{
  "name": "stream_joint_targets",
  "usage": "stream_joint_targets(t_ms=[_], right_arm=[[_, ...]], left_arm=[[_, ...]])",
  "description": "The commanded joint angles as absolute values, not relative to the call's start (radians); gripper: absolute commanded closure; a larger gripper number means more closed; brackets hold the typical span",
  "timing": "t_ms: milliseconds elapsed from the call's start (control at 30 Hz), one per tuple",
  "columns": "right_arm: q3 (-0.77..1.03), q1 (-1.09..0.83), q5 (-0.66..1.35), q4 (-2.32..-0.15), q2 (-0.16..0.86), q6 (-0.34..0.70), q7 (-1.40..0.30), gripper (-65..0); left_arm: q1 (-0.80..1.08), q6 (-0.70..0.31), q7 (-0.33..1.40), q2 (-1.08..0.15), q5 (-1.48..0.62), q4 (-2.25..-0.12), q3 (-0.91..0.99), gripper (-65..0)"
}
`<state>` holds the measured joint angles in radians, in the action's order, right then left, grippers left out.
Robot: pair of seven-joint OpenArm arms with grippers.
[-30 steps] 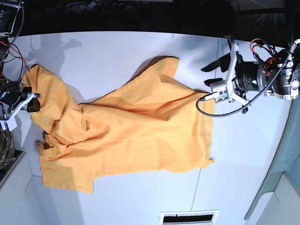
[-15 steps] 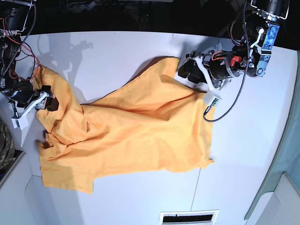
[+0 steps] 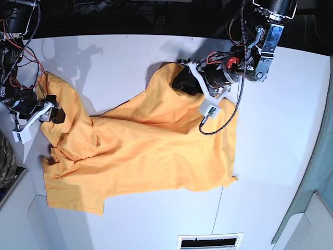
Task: Layout the t-shirt on the table in an organized manner, then fold the t-shirt properly
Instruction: 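Grasp the shirt edge with the left gripper while the right holds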
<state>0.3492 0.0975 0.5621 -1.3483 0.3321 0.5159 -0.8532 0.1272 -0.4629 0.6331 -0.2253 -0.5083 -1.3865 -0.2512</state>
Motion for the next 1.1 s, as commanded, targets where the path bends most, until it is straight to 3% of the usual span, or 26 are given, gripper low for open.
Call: stream_joint_targets(t_ms=[0,33,167,267,600,767,800,933,1067], right_arm=[[0.356,0.116,0.584,-1.366,0.346,0.52,-0.83,-31.0],[0.356,0.117,0.584,-1.366,0.346,0.521,-0.826,-31.0],[0.356,0.117,0.584,-1.366,0.346,0.52,-0.822,-31.0],[0.356,0.125,0.584,-1.366,0.347,0.521,-0.811,-31.0],[0.356,0.155,0.581,-1.366,0.346,0.52,-0.775,-31.0],[0.356,0.155,0.584,-1.366,0.333,0.52,-0.786,-31.0],[0.355,0.155,0.584,-1.366,0.325,0.521,-0.785,-31.0],[0.355,0.157,0.579,-1.365,0.286,0.521,-0.786,-31.0],[0.354,0.154,0.556,-1.365,0.262,0.521,-0.786,-31.0]], left_arm=[[0.136,-0.421,0.682,-0.233,-0.451,-1.381,-0.259,-9.2],[0.136,-0.403,0.673,-0.233,-0.441,-1.381,-0.261,-0.1],[0.131,-0.336,0.664,-0.234,-0.428,-1.385,-0.234,0.0],[0.139,-0.351,0.694,-0.254,-0.43,-1.449,-0.157,0.0],[0.234,-0.37,0.7,-0.547,-0.52,-1.833,-0.07,0.0],[0.239,-0.399,0.75,-0.583,-0.614,-1.851,-0.07,0.0],[0.239,-0.418,0.753,-0.578,-0.632,-1.848,-0.07,-1.5],[0.243,-0.432,0.766,-0.53,-0.674,-1.829,-0.07,-29.5],[0.279,-0.439,0.768,-0.463,-0.673,-1.769,-0.071,-31.7]])
